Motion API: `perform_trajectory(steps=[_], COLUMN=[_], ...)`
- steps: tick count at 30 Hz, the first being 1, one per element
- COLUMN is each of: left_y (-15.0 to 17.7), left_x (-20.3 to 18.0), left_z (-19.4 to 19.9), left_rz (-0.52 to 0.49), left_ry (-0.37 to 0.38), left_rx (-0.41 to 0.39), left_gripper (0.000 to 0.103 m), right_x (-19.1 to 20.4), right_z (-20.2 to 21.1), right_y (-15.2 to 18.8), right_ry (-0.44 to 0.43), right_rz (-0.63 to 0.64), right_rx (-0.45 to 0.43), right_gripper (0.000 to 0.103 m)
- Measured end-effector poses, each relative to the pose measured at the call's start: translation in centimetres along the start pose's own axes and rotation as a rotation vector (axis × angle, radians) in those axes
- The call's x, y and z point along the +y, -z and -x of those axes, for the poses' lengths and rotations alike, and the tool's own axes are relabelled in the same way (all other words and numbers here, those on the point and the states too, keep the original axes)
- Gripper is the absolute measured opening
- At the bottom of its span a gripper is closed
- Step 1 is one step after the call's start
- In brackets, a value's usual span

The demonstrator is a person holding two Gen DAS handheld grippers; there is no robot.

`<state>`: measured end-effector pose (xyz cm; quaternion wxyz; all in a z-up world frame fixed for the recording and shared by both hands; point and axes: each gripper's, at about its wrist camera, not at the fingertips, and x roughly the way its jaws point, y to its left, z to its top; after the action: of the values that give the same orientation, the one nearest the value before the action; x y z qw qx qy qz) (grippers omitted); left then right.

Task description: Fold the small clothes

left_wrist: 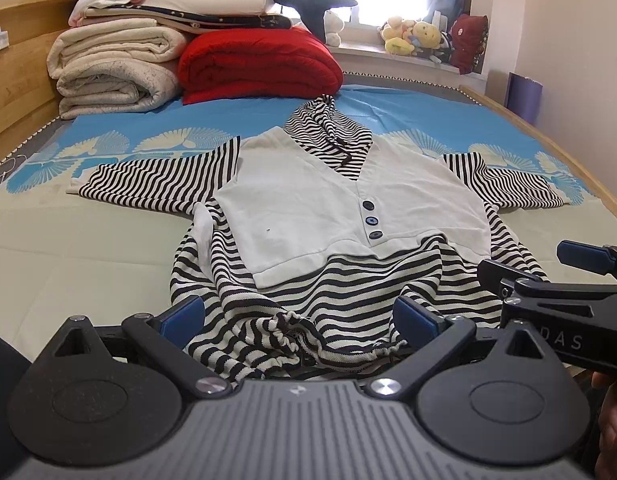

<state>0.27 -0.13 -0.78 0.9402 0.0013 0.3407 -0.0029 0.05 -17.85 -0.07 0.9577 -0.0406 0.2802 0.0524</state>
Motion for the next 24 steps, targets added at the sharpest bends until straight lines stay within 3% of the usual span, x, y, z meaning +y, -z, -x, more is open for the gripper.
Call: perform_trajectory(steps=[9,13,15,16,18,19,22,24], left_y=[0.5,0.0,-1.0,-1.6,-2.9,-3.4,-4.5,-4.6], left_x=[0.0,0.6,1.6,2.4,3.9,4.8,6.9,8.8], left_z=[-0.4,-1.0,-1.7,-2.2,-3.3,-3.7,-6.7,-9.3], left_rz=[0.014,0.053,0.088,0.109,0.070,0.065,0.013,0.045], left_ry=[-0.007,0.002,0.023,0.055,0.054,0.057,0.014,0.015], left_rx=[0.021,0.070,0.123,0.089,0.077,0.042,0.118,0.173], left_gripper=[0.101,0.101,0.101,0.101,0.101,0.101,0.101,0.099], right_x=[-0.4,-1.2,-2.3,-3.0,-5.1,-6.4,-10.1,-12.6], right_z=[-0.3,-0.7,-0.9,-1.0,-1.5,-2.0,-4.1,-6.4], right_y=[0.2,0.0,-0.5,-0.9,-1.9,-2.5,-3.6,-3.7], right_ry=[-0.022,-0.023,-0.032,-0.023,-0.016,-0.014,0.054,0.075], right_rz=[-0.053,-0.118,-0.159,-0.151,-0.173,-0.195,-0.193,-0.196], right_rx=[0.006,0.024,0.032,0.017,-0.018,-0.023,-0.013,0.048], right_gripper=[0.089,0.086,0.080,0.077,0.058,0.054,0.052,0.052])
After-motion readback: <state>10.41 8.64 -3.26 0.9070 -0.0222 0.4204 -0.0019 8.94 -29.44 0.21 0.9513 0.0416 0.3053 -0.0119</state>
